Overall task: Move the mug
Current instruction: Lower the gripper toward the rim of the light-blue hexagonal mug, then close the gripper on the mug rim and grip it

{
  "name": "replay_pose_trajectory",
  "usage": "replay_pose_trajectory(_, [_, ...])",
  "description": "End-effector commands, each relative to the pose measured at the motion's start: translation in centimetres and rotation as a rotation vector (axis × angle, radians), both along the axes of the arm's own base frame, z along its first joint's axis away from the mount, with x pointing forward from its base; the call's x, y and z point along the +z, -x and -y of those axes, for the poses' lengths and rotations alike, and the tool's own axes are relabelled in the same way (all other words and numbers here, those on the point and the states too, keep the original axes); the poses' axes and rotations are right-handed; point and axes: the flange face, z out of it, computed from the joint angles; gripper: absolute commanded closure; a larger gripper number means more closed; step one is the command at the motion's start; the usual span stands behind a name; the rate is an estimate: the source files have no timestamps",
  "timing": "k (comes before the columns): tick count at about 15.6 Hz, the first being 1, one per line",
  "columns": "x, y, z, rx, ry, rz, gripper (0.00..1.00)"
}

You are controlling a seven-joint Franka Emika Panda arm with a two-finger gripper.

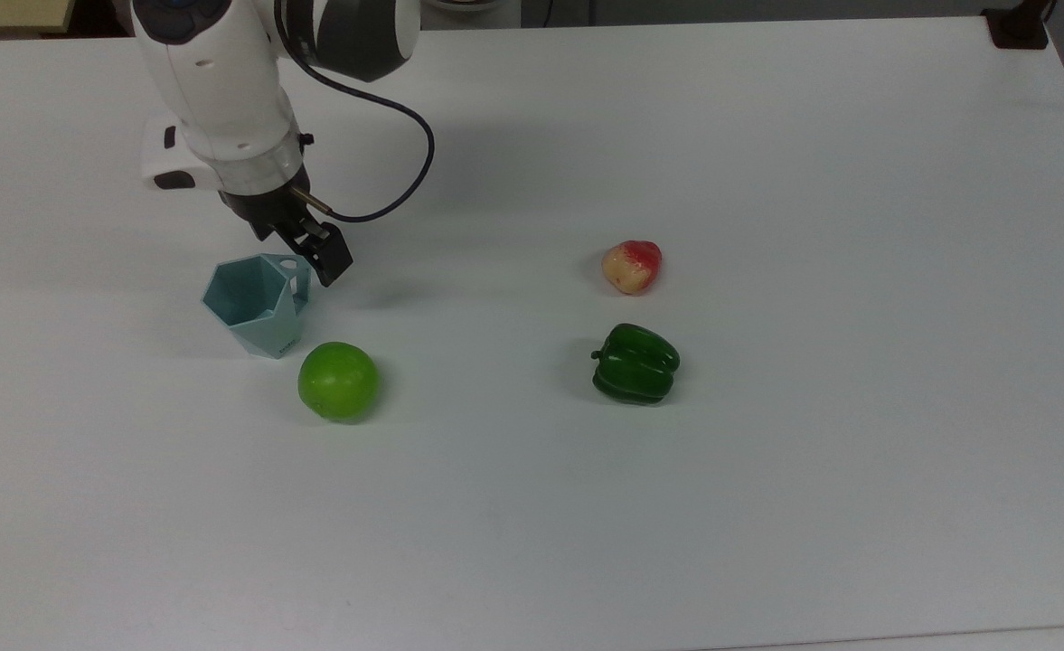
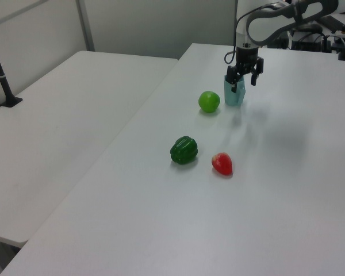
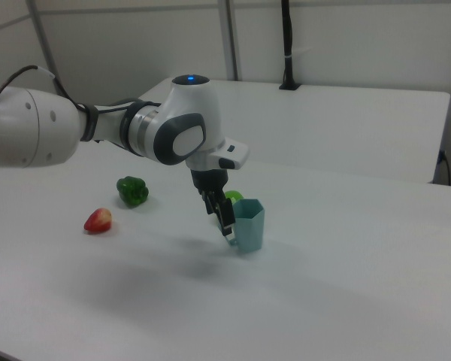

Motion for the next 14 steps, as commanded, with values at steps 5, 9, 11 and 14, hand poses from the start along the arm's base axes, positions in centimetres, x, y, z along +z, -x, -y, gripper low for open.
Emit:
replay_pose_trajectory(5, [-0.9,-0.2,-0.1,-0.032,-0.002,0.021,0.15])
replay_pose_trajectory(9, [-1.3,-0.4,0.1,-0.055,0.012,0.032,0.22])
replay_pose_trajectory(11, [-1.6,-0.5,0.1,-0.054,0.013,0.029,0.32])
replay_pose_trajectory(14, [-1.6,-0.5,0.0,-0.049,0.02,0.028,0.4])
